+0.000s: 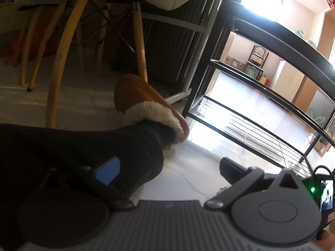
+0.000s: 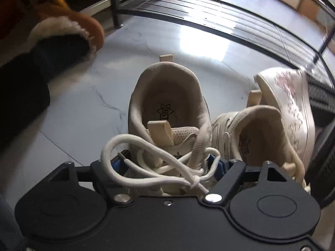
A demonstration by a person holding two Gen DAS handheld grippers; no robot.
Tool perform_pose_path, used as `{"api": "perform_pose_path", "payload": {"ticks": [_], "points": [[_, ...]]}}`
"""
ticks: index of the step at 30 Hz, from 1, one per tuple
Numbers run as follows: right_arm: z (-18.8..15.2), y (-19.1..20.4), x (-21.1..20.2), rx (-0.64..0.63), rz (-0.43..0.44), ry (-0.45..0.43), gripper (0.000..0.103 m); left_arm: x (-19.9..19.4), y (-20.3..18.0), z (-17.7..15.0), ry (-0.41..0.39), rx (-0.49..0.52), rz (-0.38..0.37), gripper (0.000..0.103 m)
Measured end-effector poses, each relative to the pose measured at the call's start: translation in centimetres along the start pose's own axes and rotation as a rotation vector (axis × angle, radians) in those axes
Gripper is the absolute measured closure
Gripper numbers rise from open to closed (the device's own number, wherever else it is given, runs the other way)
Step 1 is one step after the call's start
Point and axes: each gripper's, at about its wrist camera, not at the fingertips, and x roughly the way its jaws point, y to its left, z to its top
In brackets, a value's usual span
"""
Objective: Organize scattered shoes
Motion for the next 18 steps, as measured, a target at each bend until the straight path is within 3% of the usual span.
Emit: {"api": "perform_pose_path", "payload": {"ticks": [10, 18], "points": [[-0.6, -0.4, -1.1, 0.195, 0.058, 0.056, 0.027, 0.2, 0.1, 0.0, -0.001, -0.005, -0.005, 0.001], [-1.2, -0.7, -1.7, 0.252, 0.073, 0.081, 0.028, 0.3, 0.2, 0.0, -0.001, -0.008, -0.010, 0.001]]}}
